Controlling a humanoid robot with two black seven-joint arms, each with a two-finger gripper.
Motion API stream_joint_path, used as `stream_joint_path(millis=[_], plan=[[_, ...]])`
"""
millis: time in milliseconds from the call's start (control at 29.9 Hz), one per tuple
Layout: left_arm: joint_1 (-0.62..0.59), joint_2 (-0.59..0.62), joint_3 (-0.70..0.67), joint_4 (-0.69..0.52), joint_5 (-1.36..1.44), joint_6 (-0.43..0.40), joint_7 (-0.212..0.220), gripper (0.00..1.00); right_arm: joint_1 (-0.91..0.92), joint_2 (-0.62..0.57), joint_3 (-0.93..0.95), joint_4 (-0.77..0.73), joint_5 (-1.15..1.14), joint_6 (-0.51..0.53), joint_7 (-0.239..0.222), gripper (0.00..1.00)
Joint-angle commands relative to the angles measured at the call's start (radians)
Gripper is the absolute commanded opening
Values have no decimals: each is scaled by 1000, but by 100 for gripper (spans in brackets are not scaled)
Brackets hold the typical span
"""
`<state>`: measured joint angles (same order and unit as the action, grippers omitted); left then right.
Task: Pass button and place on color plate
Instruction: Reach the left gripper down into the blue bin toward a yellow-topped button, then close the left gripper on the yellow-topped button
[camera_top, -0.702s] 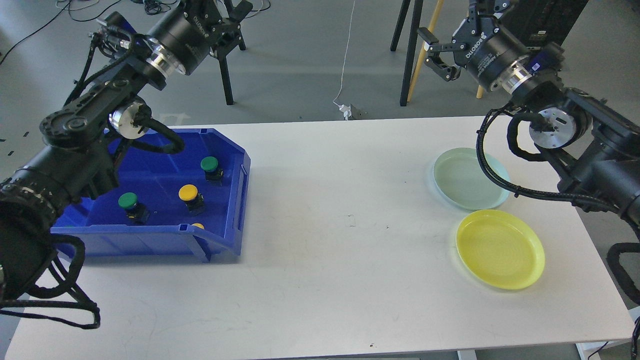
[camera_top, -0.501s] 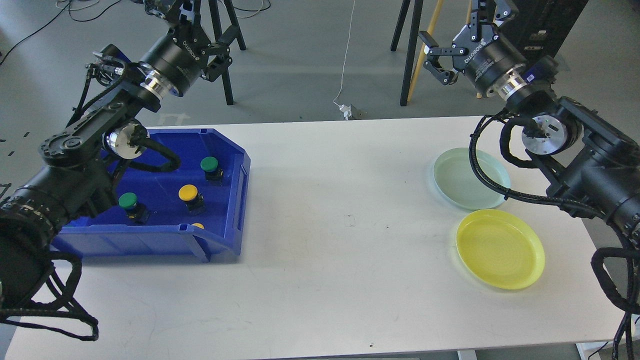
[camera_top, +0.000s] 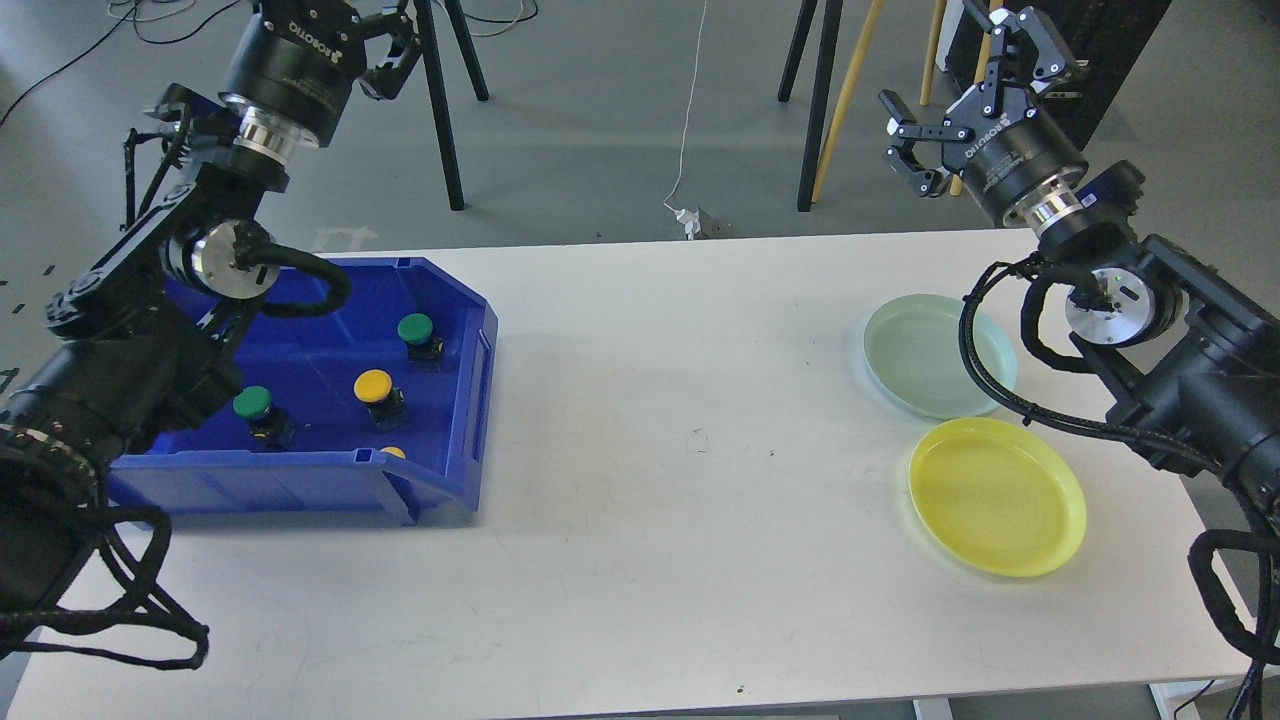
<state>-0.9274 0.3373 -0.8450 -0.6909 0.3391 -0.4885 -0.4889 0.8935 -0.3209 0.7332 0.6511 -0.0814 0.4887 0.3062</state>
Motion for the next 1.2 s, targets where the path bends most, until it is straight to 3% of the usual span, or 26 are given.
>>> stream_joint_path(millis=[0,234,368,501,769,1170], plan=[[-62,153,145,-111,150,0,0,100,-1,-26,-5,5,0,0,-1,100],[-335,422,775,-340,629,0,0,100,-4,-44,-2,-2,0,0,-2,100],[-442,440,1056,-384,933,0,0,100,-30,-49,-2,-2,0,0,-2,100],[-441,401,1219,-360,1159,0,0,99,-60,-55,0,-7,0,0,-4,100],[-334,246,1282,-118,1189,0,0,99,-93,-81,-2,-7,0,0,-6,100],[-307,143,1287,44,1189,0,0,99,-113,-84,-2,-4,0,0,-4,100]])
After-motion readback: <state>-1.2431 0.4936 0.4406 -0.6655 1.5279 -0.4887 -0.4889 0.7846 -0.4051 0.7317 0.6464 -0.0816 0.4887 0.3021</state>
